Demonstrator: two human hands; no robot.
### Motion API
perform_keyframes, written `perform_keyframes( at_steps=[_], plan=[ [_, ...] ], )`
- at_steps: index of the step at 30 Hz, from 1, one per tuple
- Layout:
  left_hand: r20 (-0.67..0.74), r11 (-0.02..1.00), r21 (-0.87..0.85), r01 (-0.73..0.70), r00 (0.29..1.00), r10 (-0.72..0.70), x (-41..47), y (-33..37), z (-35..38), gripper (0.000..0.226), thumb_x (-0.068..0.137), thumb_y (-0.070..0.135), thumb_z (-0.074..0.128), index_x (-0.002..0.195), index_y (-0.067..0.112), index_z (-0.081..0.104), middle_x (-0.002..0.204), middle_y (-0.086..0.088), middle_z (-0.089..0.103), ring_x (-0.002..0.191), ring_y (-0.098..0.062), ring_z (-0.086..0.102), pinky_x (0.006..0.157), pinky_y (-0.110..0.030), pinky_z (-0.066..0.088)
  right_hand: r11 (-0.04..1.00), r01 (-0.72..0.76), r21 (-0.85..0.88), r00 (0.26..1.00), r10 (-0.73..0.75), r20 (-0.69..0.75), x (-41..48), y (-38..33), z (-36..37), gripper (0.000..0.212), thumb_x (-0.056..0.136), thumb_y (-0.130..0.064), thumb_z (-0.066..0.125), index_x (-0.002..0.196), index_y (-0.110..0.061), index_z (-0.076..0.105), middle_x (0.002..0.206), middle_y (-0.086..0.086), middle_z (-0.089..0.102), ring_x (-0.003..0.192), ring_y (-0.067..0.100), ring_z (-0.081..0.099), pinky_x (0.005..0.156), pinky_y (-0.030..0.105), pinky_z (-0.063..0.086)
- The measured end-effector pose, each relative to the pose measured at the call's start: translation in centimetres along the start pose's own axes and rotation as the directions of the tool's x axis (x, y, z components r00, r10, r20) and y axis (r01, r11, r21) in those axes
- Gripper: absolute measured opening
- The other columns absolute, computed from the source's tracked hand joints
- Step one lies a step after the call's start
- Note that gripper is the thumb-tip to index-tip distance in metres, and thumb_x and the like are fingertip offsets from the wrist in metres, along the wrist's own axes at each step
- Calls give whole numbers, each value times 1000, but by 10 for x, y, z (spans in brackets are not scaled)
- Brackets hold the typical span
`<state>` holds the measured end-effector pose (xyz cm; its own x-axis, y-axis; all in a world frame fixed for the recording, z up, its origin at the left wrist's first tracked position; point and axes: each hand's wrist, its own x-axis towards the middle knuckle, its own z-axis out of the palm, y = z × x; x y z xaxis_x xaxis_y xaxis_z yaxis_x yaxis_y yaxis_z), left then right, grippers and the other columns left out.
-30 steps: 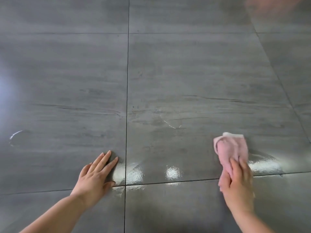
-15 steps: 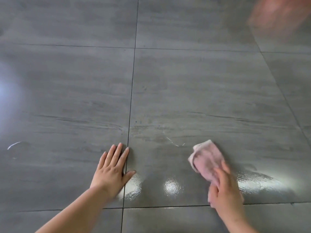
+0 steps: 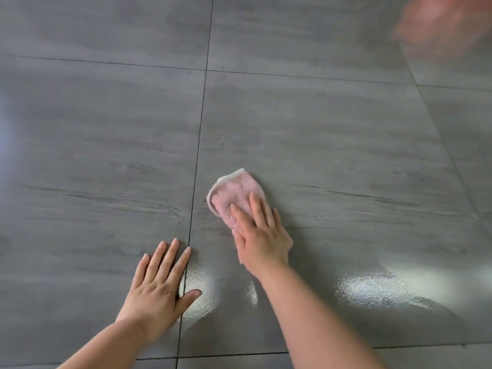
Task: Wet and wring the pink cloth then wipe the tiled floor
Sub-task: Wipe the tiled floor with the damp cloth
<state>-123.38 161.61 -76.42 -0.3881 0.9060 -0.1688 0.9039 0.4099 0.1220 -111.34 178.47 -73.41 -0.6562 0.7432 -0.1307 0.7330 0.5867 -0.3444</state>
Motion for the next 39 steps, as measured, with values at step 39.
perform_keyframes(
  at_steps=[39],
  plan=[
    [324, 999, 38, -30, 946, 16, 4, 8, -21, 103, 70, 77, -15, 141, 12, 23, 146, -14, 31, 136, -18, 9, 106, -20, -28, 987, -121, -102, 968, 95, -234, -117, 47, 18, 49, 73, -32, 39, 120, -19, 46, 130, 16, 53, 111, 35, 51, 89, 39, 48]
  ],
)
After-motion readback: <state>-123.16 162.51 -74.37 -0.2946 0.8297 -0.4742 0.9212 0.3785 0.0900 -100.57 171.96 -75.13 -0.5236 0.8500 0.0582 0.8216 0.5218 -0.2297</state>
